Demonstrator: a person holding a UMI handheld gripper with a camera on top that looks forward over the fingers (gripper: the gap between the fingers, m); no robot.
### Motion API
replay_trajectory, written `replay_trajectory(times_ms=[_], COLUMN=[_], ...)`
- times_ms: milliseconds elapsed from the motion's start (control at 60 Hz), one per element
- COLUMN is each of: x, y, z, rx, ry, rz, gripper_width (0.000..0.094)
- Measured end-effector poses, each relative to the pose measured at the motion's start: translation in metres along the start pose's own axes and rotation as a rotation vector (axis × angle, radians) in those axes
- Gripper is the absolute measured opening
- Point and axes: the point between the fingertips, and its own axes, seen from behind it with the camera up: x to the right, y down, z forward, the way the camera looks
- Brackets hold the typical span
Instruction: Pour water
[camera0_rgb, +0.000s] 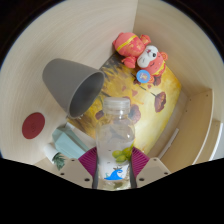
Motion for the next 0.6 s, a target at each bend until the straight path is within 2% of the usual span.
replay_trajectory(times_ms=[183, 367, 467, 600], x=[-0.013, -0.020, -0.010, 0.015], y=[0.000, 0.006, 0.019, 0.046], z=[-0.001, -0.005, -0.006, -0.019], rx=[-0.029, -0.066, -0.095, -0.179], ry=[-0.001, -0.028, -0.036, -0.051], rz=[-0.115, -0.040, 0.179, 0.742], gripper_width=[0.0442, 0.0440, 0.0440, 0.0442])
